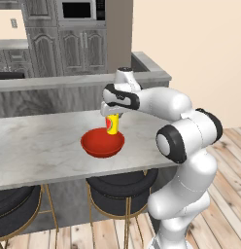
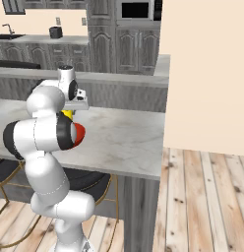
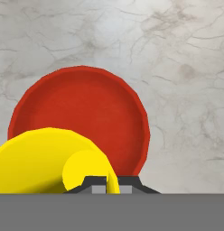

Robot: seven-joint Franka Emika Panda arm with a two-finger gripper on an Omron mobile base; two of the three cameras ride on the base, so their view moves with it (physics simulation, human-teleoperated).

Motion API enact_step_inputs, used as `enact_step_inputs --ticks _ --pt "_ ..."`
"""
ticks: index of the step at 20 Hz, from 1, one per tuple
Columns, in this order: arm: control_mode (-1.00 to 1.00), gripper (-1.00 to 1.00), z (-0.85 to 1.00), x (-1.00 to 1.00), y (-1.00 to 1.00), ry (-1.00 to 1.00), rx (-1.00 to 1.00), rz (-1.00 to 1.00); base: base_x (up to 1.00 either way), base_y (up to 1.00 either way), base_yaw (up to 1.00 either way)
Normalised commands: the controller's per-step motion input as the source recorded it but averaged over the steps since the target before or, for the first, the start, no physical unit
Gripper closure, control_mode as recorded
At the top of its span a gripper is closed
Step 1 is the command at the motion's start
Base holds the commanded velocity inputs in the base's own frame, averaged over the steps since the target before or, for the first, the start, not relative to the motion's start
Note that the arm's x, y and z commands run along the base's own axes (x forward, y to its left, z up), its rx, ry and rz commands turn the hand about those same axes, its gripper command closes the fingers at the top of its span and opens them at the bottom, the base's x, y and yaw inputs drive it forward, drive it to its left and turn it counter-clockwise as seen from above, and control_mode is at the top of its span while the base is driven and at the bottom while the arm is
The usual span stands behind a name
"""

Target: Place the cup inside the bowl on the dining table and move the bowl to any counter.

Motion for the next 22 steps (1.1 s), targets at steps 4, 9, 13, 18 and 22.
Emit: enact_step_inputs --ticks 4,9,13,18,22 --pt "-1.0 1.0 0.0 0.0 0.25 0.01 0.0 0.01 0.0 0.0 0.0" --pt "-1.0 1.0 -0.06 0.0 0.15 0.03 0.0 0.0 0.0 0.0 0.0" --pt "-1.0 1.0 -0.25 0.0 0.03 0.06 0.0 0.0 0.0 0.0 0.0" --pt "-1.0 1.0 -0.25 0.0 0.03 0.04 0.0 0.02 0.0 0.0 0.0" --pt "-1.0 1.0 -0.12 0.01 0.03 0.0 0.0 0.02 0.0 0.0 0.0"
